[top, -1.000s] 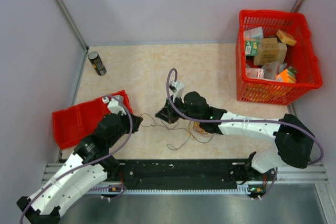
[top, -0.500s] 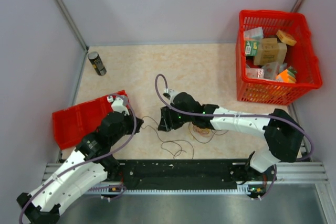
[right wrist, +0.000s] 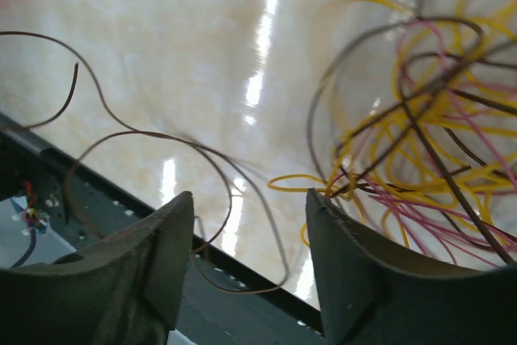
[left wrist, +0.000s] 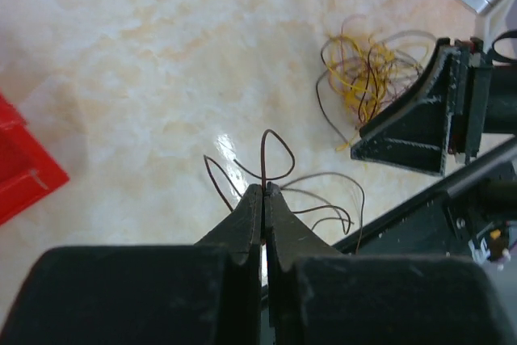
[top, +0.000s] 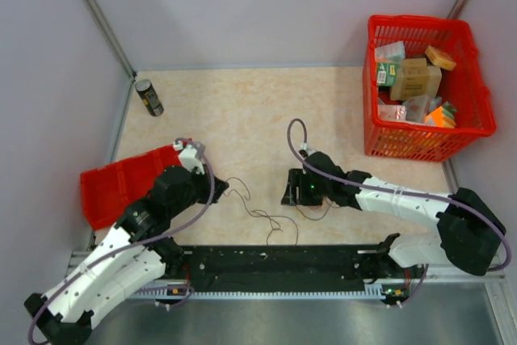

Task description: Untangle the cables

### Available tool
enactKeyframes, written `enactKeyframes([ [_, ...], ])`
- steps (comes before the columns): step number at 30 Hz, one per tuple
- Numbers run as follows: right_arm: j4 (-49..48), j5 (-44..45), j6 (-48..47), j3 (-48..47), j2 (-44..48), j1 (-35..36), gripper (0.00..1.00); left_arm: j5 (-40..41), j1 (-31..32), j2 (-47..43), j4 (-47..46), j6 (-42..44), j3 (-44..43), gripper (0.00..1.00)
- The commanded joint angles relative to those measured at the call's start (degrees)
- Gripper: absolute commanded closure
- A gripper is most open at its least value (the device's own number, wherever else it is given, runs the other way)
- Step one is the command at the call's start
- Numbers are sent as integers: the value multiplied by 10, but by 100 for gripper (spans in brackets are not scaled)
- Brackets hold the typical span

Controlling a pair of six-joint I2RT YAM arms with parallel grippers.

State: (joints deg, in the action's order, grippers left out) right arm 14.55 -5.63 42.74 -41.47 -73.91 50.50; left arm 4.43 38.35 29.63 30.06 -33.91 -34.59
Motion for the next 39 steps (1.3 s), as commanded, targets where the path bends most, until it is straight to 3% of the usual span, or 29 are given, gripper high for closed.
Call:
enactKeyframes([
  [1, -50, 11, 95, 77, 18, -49, 47, -160, 1, 89, -74, 37, 8, 100],
  [5, -123, -5, 130, 160, 48, -137, 53, -194, 18, 130, -119, 37, 18, 100],
  [8, -121, -10, 87, 161, 52, -177, 54, -175, 51, 162, -131, 48, 17, 96],
  [12, -117, -26, 0, 130, 33, -195, 53, -106, 137, 229, -130, 64, -3, 92],
  [16, -168, -70, -7, 138, 9, -204, 53, -21, 219, 321, -130, 75, -37, 92],
  [23, -225, -102, 1, 188, 52, -228, 54, 8, 298, 457, -149, 70, -100, 92],
  [25, -233, -101, 3, 201, 68, -231, 54, 12, 314, 481, -157, 66, -113, 84],
  [34, -254, -112, 7, 222, 88, -237, 54, 76, 364, 582, -116, 59, -186, 18],
  [39, -259, -114, 7, 224, 86, -237, 54, 122, 383, 640, -71, 21, -234, 11],
])
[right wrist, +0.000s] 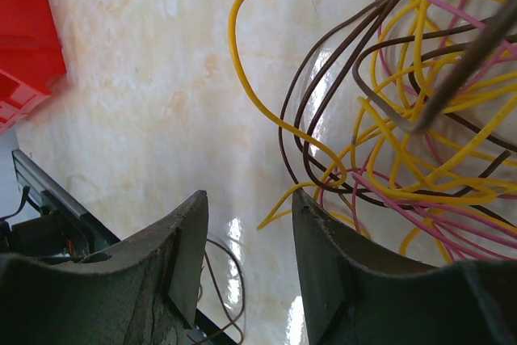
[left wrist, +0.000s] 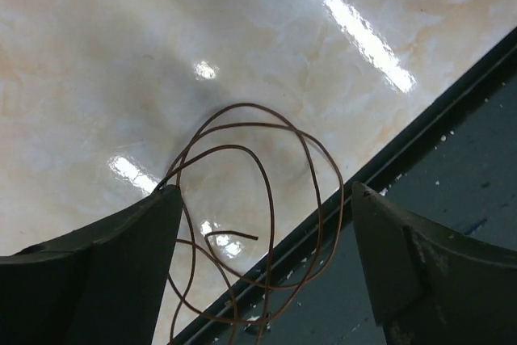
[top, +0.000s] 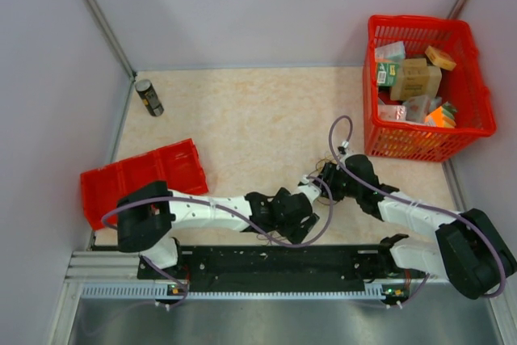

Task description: Untangle the cables

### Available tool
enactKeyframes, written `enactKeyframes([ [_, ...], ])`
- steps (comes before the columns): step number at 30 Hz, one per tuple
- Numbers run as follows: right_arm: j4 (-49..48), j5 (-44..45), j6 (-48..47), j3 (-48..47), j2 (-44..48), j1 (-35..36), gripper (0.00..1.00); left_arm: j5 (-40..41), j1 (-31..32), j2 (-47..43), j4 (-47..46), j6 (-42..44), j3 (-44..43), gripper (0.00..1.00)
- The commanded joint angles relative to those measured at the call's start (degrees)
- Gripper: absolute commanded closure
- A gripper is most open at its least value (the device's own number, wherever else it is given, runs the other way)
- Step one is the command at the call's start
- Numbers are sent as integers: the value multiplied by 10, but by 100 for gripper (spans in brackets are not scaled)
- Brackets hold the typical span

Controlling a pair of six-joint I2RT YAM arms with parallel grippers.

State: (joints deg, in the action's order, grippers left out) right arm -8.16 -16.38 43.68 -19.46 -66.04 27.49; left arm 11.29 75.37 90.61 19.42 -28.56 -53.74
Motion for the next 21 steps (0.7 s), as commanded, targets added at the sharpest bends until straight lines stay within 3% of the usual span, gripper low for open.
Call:
enactKeyframes([
  [1, -33, -7, -3, 7, 10, -8, 54, 64, 14, 40, 42, -40, -49, 10],
  [9, -40, -7, 0, 13, 15, -8, 54, 96, 28, 130, 61, -62, -110, 7],
  [13, -41, -9, -1, 13, 13, -9, 54, 108, 28, 158, 53, -65, -126, 17],
  [14, -41, -9, -1, 12, 13, -9, 54, 111, 28, 165, 53, -65, -128, 22],
  [18, -42, -13, -1, 13, 12, -8, 54, 116, 28, 176, 50, -65, -125, 63],
  [21, -43, -14, -2, 12, 9, -9, 54, 133, 28, 153, 50, -69, -105, 85],
])
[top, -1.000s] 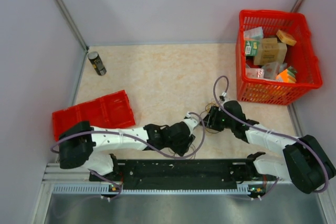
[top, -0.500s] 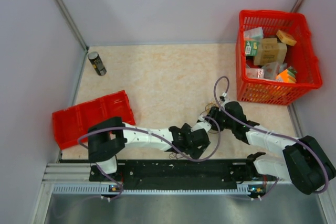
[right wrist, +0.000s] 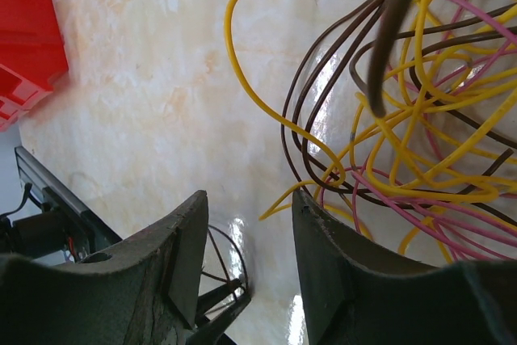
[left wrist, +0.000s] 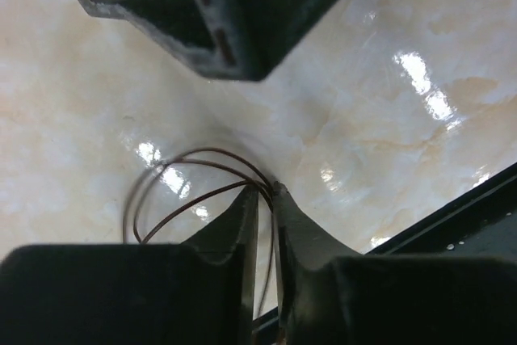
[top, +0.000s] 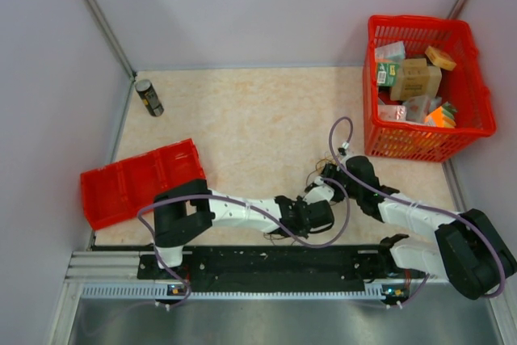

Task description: Untangle the cables

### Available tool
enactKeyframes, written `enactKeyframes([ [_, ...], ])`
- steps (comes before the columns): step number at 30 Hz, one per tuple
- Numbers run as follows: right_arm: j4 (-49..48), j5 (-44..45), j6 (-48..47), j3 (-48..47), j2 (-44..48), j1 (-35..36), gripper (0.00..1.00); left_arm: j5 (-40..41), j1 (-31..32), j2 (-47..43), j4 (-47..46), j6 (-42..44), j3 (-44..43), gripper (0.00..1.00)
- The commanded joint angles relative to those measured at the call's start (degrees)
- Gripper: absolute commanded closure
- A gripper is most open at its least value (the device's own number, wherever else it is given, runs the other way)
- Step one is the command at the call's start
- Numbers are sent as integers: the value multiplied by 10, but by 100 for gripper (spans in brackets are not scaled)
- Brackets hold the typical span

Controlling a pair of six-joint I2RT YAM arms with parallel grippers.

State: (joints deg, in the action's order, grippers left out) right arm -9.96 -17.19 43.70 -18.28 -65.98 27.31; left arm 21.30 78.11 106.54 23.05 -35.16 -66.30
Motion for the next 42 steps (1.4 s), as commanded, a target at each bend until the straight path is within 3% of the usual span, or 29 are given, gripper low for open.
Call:
enactKeyframes([
  [1, -25, -7, -2, 1, 8, -7, 54, 44, 0, -17, 16, -3, 29, 94],
  [2, -26, -7, -3, 1, 8, -7, 54, 54, 0, -34, 19, -4, 39, 100],
  [14, -31, -11, -3, 0, 3, -7, 54, 154, -44, -319, 121, 49, 94, 100],
  [19, -31, -13, -3, 1, 1, -7, 54, 127, -102, -426, 108, 79, 118, 100],
  [21, -32, -14, -3, -1, 0, -7, 54, 63, -125, -450, 58, 109, 143, 100],
  [25, -33, -16, -3, -2, -6, -7, 54, -13, -145, -427, 16, 120, 152, 100],
  [31, -32, -16, -3, -3, -5, -7, 54, 4, -175, -286, -8, 106, 136, 100],
  [35, -32, -15, -3, 1, -1, -7, 54, 54, -190, -219, 45, 71, 101, 100],
  [37, -34, -15, -2, 2, 1, -7, 54, 71, -190, -222, 55, 62, 105, 81],
  [42, -40, -21, -3, 1, -4, -6, 54, 30, -190, -274, 68, 43, 135, 17],
])
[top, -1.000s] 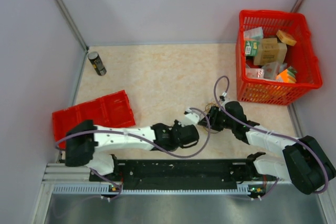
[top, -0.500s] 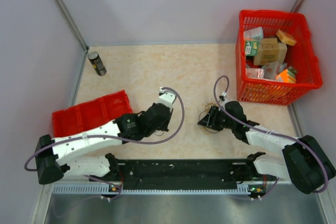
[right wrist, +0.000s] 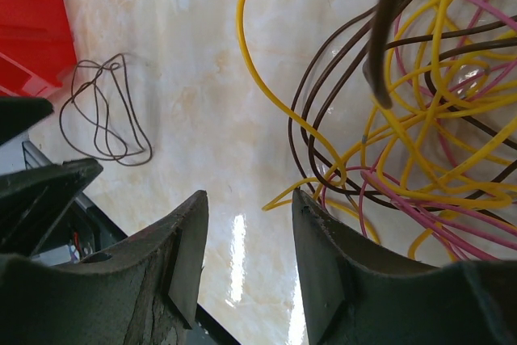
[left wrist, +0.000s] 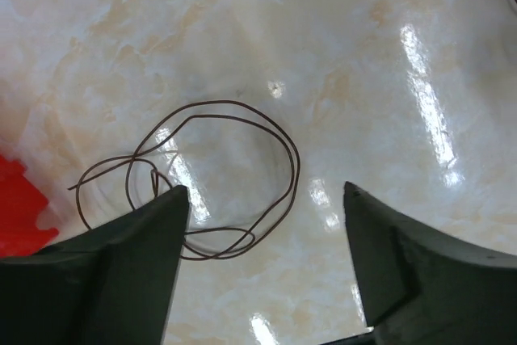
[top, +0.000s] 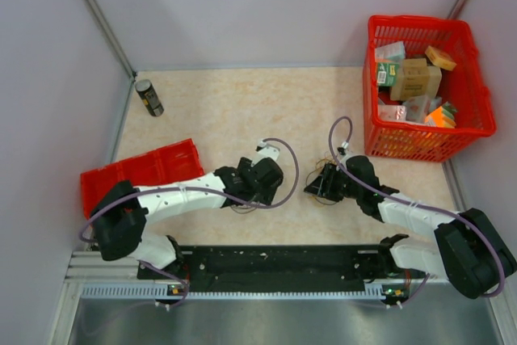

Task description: Untangle the cables

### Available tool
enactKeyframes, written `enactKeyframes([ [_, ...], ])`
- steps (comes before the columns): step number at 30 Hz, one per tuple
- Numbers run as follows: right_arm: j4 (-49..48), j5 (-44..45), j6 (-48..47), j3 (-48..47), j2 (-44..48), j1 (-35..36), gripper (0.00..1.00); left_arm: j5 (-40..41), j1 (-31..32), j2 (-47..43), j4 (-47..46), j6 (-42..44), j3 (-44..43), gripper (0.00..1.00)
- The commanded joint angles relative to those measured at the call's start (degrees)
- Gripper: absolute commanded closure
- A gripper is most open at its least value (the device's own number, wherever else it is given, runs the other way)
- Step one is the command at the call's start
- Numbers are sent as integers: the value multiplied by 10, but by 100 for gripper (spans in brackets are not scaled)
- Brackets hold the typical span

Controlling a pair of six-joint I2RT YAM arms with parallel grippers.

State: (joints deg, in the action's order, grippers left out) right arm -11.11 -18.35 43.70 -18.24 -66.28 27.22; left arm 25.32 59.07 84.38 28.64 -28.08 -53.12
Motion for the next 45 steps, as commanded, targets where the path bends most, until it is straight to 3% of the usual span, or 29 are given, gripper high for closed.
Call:
enactKeyframes([
  [1, -29, -10, -4, 0, -3, -5, 54, -16, 1, -60, 18, -33, 8, 8],
  [3, -30, -12, -4, -1, -9, -6, 54, -17, 2, -66, 28, -45, 18, 1],
  [10, -32, -16, -5, -3, -10, -5, 54, -5, -4, -31, 47, -84, 19, 2],
  [14, -33, -15, -6, -2, -9, -5, 54, 24, -7, 27, 108, -182, -27, 2],
  [17, -35, -13, -5, 0, -7, -6, 54, 0, -7, 58, 75, -194, -38, 1],
  [25, -35, -14, -6, 4, -1, -5, 54, 10, -27, 145, 41, -211, -81, 13],
  [29, -37, -14, -5, 5, 1, -6, 54, 34, -30, 173, 45, -209, -97, 24],
  [34, -40, -16, -5, 6, 0, -6, 54, 49, -35, 191, 39, -203, -96, 56],
  [37, -40, -18, -5, 5, -2, -5, 54, 43, -35, 196, 33, -195, -95, 68],
  [40, -41, -19, -5, 4, -3, -6, 54, 44, -35, 194, 31, -195, -88, 100],
  [45, -43, -20, -7, 4, -3, -6, 54, 53, -34, 120, 18, -178, -52, 100],
])
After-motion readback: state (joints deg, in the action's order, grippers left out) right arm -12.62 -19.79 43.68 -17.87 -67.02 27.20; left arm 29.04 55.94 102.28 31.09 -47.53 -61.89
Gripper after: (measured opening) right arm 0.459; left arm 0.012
